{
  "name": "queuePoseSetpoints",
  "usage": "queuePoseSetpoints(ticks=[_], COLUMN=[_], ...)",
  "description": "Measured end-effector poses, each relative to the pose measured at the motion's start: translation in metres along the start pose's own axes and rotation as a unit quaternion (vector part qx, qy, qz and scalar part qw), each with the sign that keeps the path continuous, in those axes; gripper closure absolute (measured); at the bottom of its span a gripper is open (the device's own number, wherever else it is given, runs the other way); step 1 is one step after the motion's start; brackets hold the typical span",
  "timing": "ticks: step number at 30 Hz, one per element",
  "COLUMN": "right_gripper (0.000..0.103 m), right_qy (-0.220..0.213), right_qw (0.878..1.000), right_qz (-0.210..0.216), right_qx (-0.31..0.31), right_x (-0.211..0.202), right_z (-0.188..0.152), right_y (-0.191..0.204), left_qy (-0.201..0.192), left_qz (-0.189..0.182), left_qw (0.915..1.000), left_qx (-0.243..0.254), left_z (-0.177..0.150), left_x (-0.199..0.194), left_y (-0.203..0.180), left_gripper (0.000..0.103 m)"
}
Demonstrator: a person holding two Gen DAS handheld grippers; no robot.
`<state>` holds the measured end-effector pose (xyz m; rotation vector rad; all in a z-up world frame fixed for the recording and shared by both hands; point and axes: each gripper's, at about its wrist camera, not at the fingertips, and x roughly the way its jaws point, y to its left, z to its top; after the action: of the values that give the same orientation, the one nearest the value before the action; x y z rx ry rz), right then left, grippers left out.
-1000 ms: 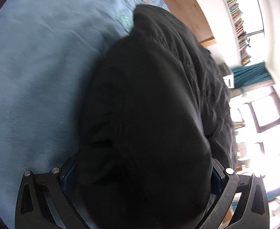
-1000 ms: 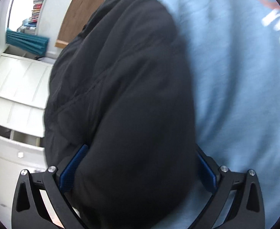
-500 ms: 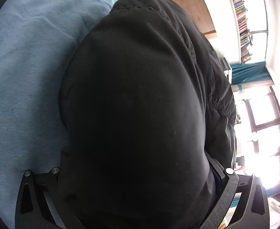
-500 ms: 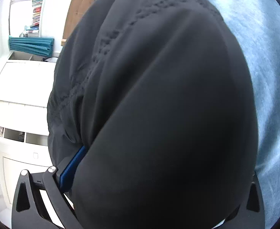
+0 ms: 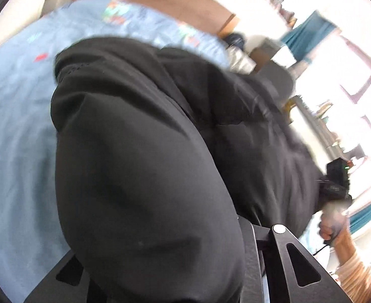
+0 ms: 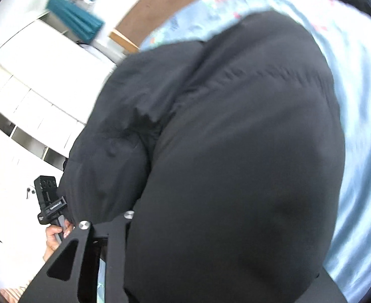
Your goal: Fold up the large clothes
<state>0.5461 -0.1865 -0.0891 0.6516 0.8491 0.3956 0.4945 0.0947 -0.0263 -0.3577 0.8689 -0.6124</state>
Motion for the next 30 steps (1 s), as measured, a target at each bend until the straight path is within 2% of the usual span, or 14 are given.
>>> queuePoseSetpoints(ticks=[5, 8, 13, 16, 20, 24, 28, 30], right_gripper=[0.075, 0.075, 0.076, 0.076, 0.075, 0.076, 0.075, 0.075], right_qy=[-0.045, -0.069, -0.093, -0.098, -0.106, -0.093, -0.061, -0.049], right_qw=[0.998, 0.996, 0.992, 0.989, 0.988, 0.991, 0.996, 0.998], right_qz=[0.006, 0.01, 0.021, 0.024, 0.033, 0.017, -0.008, -0.016], right_qx=[-0.039, -0.059, -0.085, -0.104, -0.109, -0.096, -0.06, -0.044], right_x=[-0.011, -0.029, -0.069, -0.108, -0.158, -0.157, -0.141, -0.134], right_z=[0.015, 0.026, 0.022, -0.001, -0.04, -0.071, -0.109, -0.126], right_y=[0.052, 0.069, 0.108, 0.11, 0.103, 0.094, 0.068, 0.05], left_qy=[-0.04, -0.054, -0.073, -0.081, -0.082, -0.06, -0.024, -0.014], left_qz=[-0.032, -0.037, -0.05, -0.051, -0.049, -0.036, -0.009, -0.009], left_qw=[0.9986, 0.9974, 0.9946, 0.993, 0.9922, 0.9958, 0.9988, 0.9994], left_qx=[0.011, 0.031, 0.054, 0.069, 0.08, 0.06, 0.042, 0.032], left_z=[0.01, 0.012, 0.011, 0.001, -0.016, -0.04, -0.078, -0.093], left_x=[-0.025, -0.042, -0.082, -0.107, -0.119, -0.106, -0.089, -0.088], left_y=[-0.028, -0.048, -0.08, -0.098, -0.104, -0.087, -0.069, -0.057], left_gripper=[0.081, 0.081, 0.081, 0.081, 0.081, 0.081, 0.081, 0.081])
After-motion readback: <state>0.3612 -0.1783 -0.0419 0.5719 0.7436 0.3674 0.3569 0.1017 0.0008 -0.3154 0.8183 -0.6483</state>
